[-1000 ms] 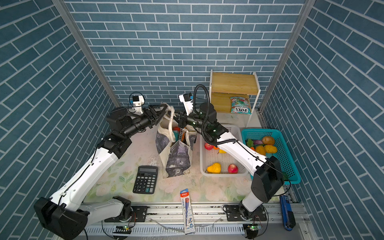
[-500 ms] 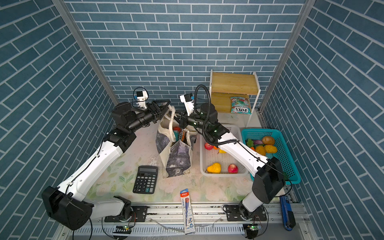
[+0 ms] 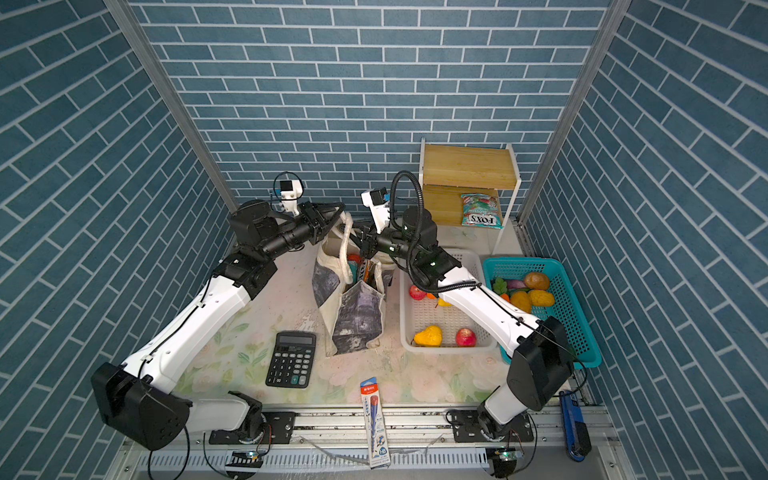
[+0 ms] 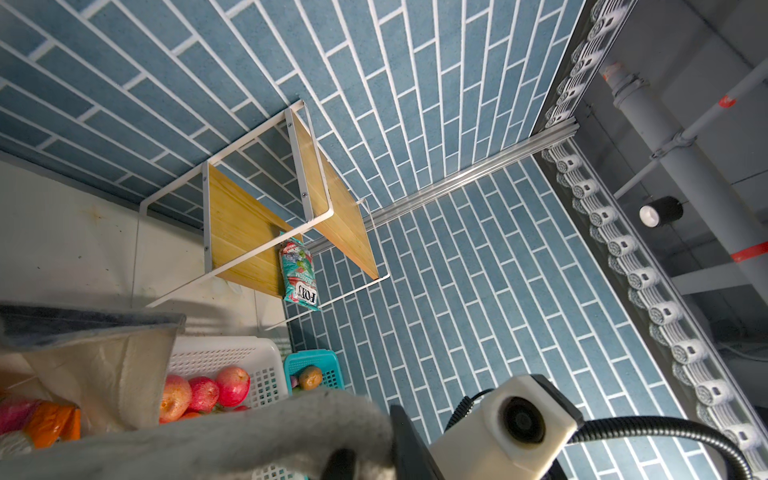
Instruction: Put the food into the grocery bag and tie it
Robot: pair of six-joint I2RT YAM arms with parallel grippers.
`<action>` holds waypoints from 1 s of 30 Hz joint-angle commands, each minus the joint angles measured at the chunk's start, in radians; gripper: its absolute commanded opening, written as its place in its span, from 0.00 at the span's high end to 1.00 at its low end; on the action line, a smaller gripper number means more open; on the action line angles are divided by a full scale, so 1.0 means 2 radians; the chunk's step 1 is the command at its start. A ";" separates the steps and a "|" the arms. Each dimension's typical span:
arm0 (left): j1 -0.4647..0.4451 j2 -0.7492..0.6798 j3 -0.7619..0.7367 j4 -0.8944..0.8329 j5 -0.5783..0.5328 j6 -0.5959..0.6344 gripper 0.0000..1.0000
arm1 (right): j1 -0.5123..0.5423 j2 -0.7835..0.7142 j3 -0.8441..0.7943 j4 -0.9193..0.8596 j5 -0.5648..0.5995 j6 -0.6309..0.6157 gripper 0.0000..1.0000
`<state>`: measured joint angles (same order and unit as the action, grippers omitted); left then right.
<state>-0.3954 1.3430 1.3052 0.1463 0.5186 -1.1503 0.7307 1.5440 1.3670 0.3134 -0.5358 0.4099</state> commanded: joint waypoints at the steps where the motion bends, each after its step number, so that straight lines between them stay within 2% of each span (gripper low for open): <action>1: 0.001 0.002 0.009 -0.009 -0.004 0.018 0.98 | 0.002 -0.030 -0.001 0.011 -0.005 -0.026 1.00; 5: 0.001 -0.003 0.006 -0.023 0.002 0.022 1.00 | 0.002 -0.030 0.001 0.008 0.000 -0.032 0.86; 12: 0.001 -0.017 -0.001 -0.047 0.010 0.046 1.00 | 0.002 -0.026 0.020 -0.011 0.006 -0.047 0.74; 23: 0.009 -0.028 0.003 -0.075 0.041 0.056 1.00 | -0.011 -0.068 0.022 -0.125 0.030 -0.109 0.44; 30: 0.010 -0.031 -0.002 -0.099 0.066 0.065 1.00 | -0.024 -0.078 0.028 -0.160 0.025 -0.118 0.46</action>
<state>-0.3809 1.3025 1.3048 -0.0143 0.6090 -1.0515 0.6888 1.3956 1.3853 0.0338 -0.4839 0.2245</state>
